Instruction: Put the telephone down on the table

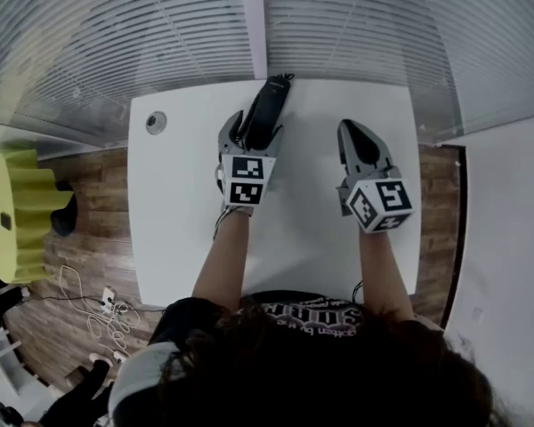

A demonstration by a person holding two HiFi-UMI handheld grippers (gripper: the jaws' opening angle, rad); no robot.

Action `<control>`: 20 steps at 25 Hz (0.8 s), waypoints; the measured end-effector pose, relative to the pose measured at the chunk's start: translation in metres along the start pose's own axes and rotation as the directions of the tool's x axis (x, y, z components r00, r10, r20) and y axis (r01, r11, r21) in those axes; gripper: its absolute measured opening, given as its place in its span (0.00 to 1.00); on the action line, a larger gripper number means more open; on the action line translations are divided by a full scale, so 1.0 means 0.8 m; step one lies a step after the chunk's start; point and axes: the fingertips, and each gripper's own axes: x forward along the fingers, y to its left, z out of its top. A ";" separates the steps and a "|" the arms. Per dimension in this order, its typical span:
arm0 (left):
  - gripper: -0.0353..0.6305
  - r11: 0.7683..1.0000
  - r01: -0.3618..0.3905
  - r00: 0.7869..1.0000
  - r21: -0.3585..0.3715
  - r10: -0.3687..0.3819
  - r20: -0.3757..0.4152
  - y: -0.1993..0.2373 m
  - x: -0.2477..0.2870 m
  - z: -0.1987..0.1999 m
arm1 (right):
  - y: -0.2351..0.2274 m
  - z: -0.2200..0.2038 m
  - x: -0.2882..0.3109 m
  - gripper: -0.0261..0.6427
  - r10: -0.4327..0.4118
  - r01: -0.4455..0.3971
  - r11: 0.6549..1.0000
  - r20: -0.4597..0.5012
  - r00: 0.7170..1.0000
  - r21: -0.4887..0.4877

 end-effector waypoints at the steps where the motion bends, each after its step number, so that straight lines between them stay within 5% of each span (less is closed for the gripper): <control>1: 0.59 1.000 0.005 1.000 0.001 -0.005 0.012 -0.002 -0.004 0.006 | 0.001 0.002 -0.001 0.08 -0.001 0.001 1.000 0.003 1.000 0.000; 14: 0.55 0.995 0.089 0.978 0.034 -0.094 0.184 -0.032 -0.080 0.097 | 0.023 0.033 -0.029 0.08 -0.020 0.021 1.000 0.056 0.998 -0.021; 20: 0.39 0.989 0.126 0.962 0.076 -0.140 0.236 -0.053 -0.122 0.117 | 0.043 0.046 -0.050 0.08 -0.023 0.026 0.999 0.080 0.997 -0.039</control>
